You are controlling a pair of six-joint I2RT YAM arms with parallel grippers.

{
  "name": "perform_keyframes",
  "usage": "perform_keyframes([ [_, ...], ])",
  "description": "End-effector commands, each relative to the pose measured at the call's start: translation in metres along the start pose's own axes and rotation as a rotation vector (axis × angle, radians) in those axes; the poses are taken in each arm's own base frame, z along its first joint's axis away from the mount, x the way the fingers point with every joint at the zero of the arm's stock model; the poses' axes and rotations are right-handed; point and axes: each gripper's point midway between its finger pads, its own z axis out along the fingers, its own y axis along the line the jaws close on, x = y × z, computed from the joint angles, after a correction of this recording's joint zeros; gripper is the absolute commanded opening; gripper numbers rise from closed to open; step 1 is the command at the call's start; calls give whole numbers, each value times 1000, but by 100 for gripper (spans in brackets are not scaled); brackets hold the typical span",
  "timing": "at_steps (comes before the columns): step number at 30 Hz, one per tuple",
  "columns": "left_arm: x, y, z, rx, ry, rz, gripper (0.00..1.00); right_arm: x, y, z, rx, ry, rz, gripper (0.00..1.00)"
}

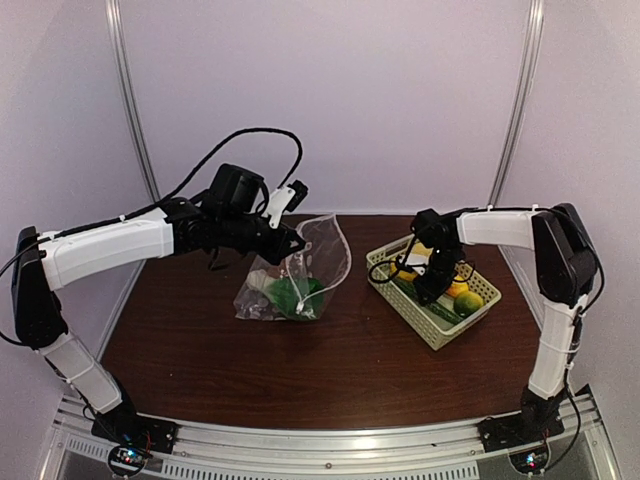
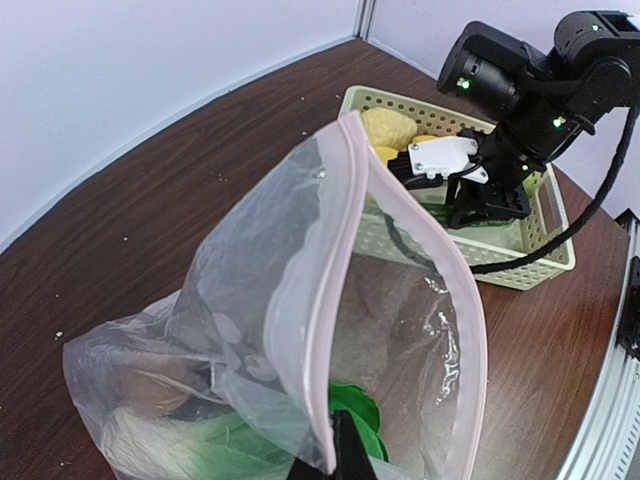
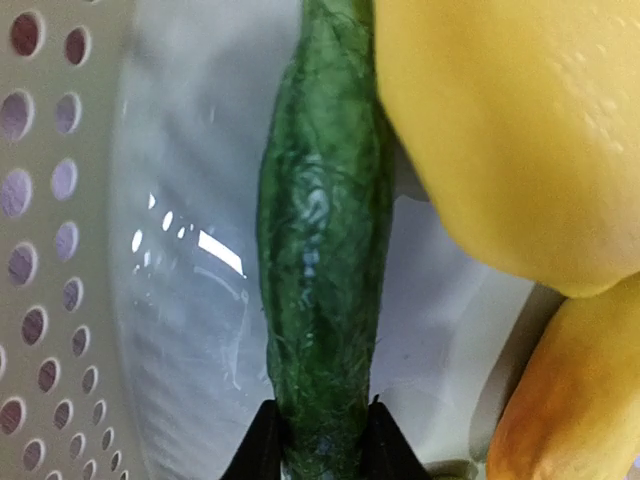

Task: Place the food in the zip-top bag and seal the zipper
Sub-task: Pick up the fake vegetable from the bin, then place the fake vegetable in the zipper food storage bag.

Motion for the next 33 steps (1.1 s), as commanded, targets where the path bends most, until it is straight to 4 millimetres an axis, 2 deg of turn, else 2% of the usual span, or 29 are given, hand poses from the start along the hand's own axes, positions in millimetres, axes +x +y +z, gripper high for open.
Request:
perform_keyframes([
  [1, -17, 0, -9, 11, -72, 5, 0, -13, -5, -24, 13, -74, -14, 14],
  [4, -16, 0, -8, 11, -68, 5, 0, -18, 14, -41, -93, -132, -59, 9],
  [13, -14, -1, -5, 21, -60, 7, 0, -5, 27, -98, -133, -183, -132, 1],
  [18, -16, -6, -1, 55, -68, 0, 0, -15, 34, -148, -141, -342, -166, 0],
  [22, -29, -17, 0, 129, -106, -64, 0, -42, 52, -210, -218, -604, -189, 0],
  [26, -49, -25, -2, 179, -142, -129, 0, -75, 78, -294, -377, -945, -217, 0],
  [29, -58, -28, -2, 197, -156, -189, 0, -91, 96, -348, -481, -1154, -234, 0],
  [31, -65, -31, -4, 220, -171, -229, 0, -97, 110, -376, -547, -1264, -255, 0],
  [33, -72, -36, -7, 253, -184, -270, 0, -103, 124, -393, -614, -1313, -280, 0],
])
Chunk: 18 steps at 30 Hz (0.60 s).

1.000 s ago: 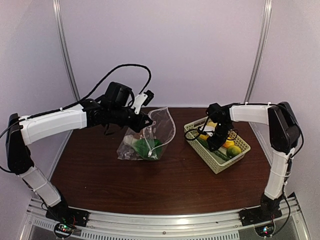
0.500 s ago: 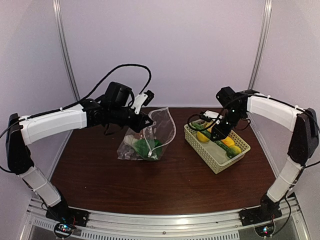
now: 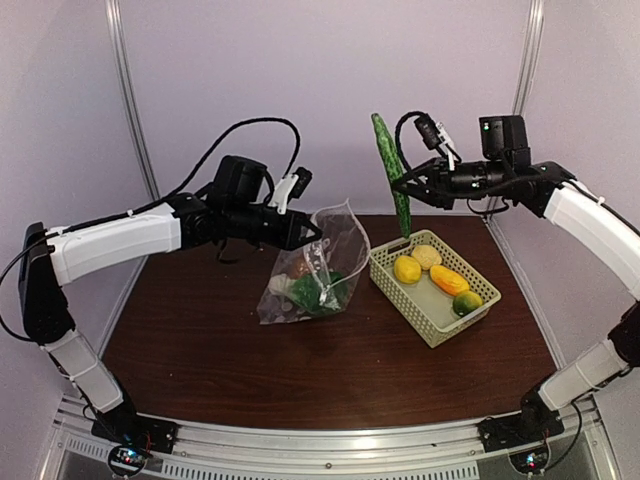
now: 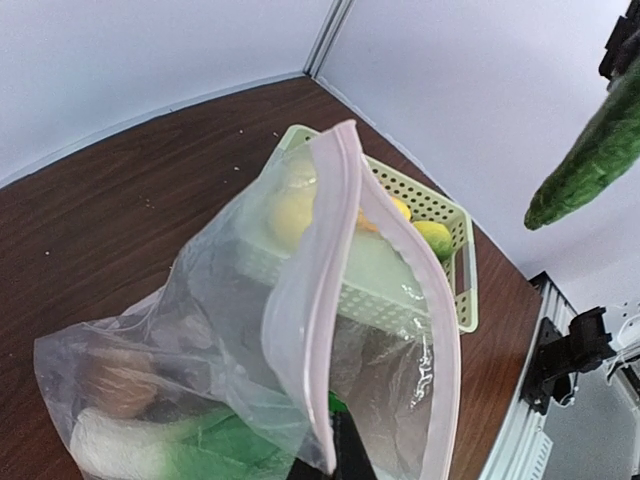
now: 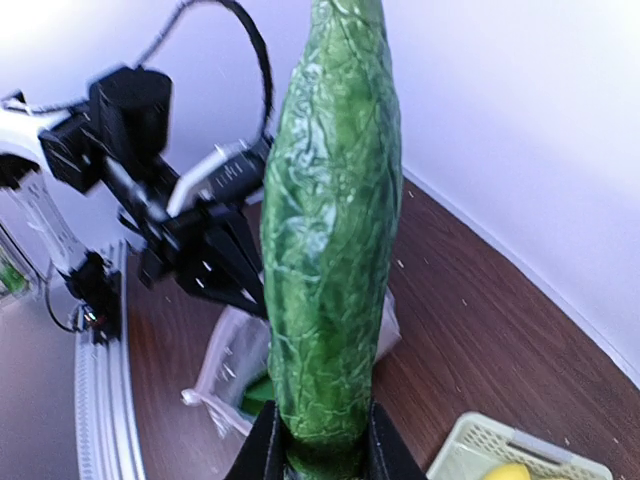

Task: Place the food in the zip-top bag and seal the zipper
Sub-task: Place the fake vegetable in the zipper food storage bag.

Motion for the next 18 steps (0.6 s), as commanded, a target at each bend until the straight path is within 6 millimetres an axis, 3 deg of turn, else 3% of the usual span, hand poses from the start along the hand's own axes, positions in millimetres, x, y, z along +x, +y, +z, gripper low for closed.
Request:
perform_keyframes([
  [1, -44, -24, -9, 112, -122, -96, 0, -70, 48, 5, -230, -259, -12, 0],
  [9, -77, -49, -31, 201, -186, -168, 0, -90, 72, 27, -328, -366, -53, 0],
  [15, -94, -60, -48, 230, -226, -181, 0, -69, 66, 47, -274, -356, -105, 1],
  [18, -97, -62, -55, 231, -241, -183, 0, -52, 57, 54, -219, -309, -130, 22],
])
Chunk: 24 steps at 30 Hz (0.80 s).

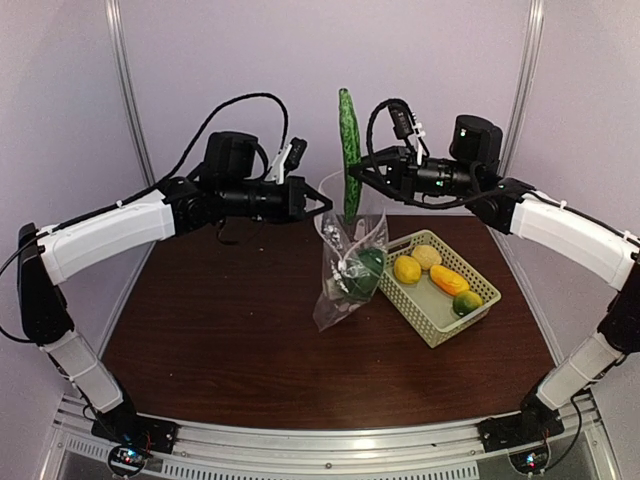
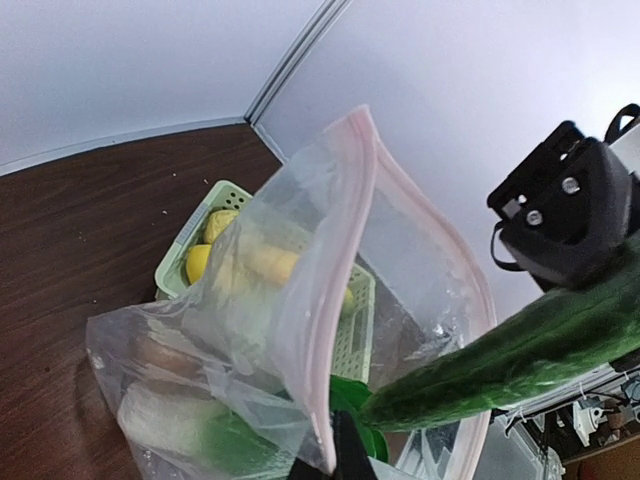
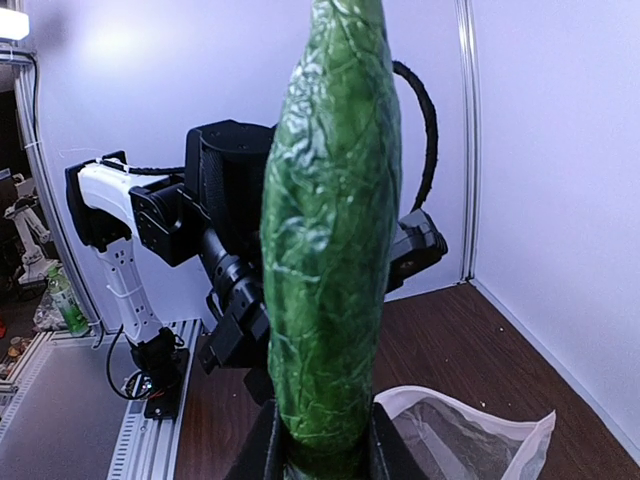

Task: Place the food in the zip-top bag and seal the zipper
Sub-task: Place the fake vegetable in the zipper food storage bag.

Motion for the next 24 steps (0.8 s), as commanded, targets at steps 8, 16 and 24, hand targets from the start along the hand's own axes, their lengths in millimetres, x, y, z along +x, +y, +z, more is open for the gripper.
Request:
perform_keyframes([
  [8, -35, -31, -29, 69, -122, 21, 0, 18, -13, -7, 124, 77, -97, 58],
  [16, -25, -17, -26, 23, -111, 40, 0, 12, -11, -17, 171, 112, -53, 57],
  [24, -20, -13, -23, 16, -103, 61, 0, 50, -18, -24, 221, 255, -20, 37],
])
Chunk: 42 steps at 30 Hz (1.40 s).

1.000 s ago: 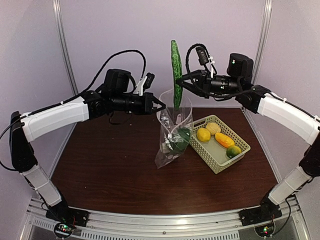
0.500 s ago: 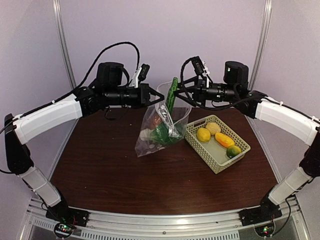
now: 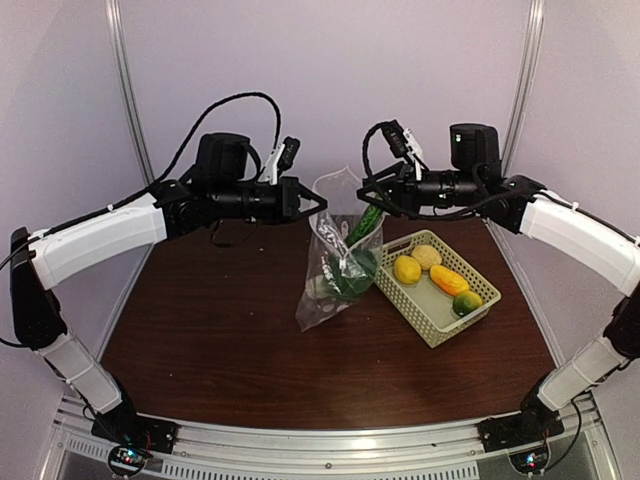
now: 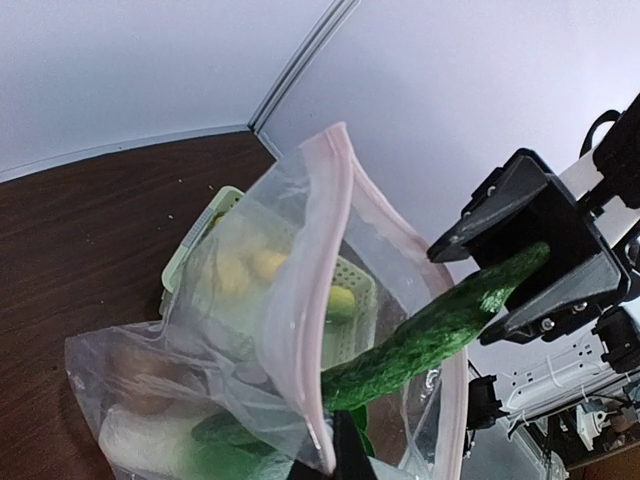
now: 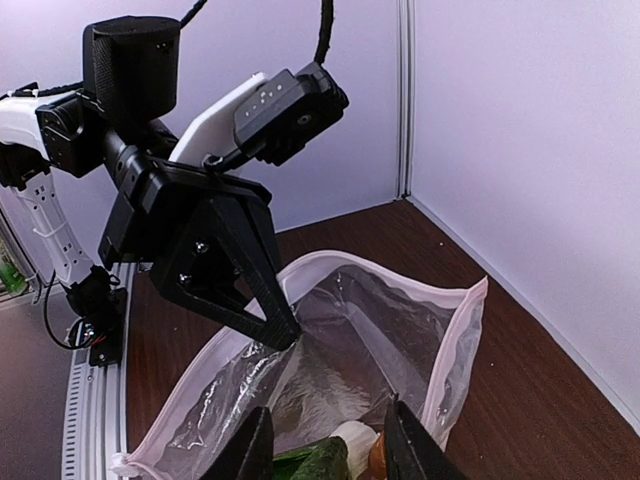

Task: Place the food in the zip-top bag and seal the zipper
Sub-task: Place the fake vegetable in the zipper food storage bag, then pick up the fake fruit from the bin.

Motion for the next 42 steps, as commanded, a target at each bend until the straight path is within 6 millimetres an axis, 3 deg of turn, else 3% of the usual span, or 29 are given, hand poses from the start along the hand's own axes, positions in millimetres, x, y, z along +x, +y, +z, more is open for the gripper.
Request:
perform_keyframes([
  [1, -18, -9, -10, 19, -74, 61, 0, 13, 3, -8, 26, 75, 12, 38],
  [8, -14, -6, -10, 17, -67, 67, 0, 13, 8, -26, 59, 134, 4, 47],
  [15, -9, -4, -10, 10, -56, 82, 0, 48, 12, -37, 58, 308, -25, 47],
  [18, -1, 6, -7, -22, -35, 90, 0, 67, -7, -38, 156, 390, 14, 47],
  [20, 6, 13, -4, -35, -20, 89, 0, 83, -12, -35, 177, 426, 40, 53],
  [22, 13, 18, 0, -41, -1, 88, 0, 94, -12, -31, 165, 442, 60, 53],
  [26, 19, 32, 5, -103, 37, 106, 0, 97, -26, -32, 186, 444, 83, 48],
  [31, 17, 39, -5, -183, 73, 163, 0, 98, -60, -55, 226, 414, 139, 49],
  [36, -4, 30, -19, -239, 103, 289, 0, 153, -87, -89, 308, 598, 141, 50],
  [39, 4, 40, -16, -276, 187, 371, 0, 197, -105, -119, 404, 800, 153, 49],
  [42, 26, 59, -3, -290, 245, 387, 0, 241, -115, -153, 470, 988, 197, 52],
])
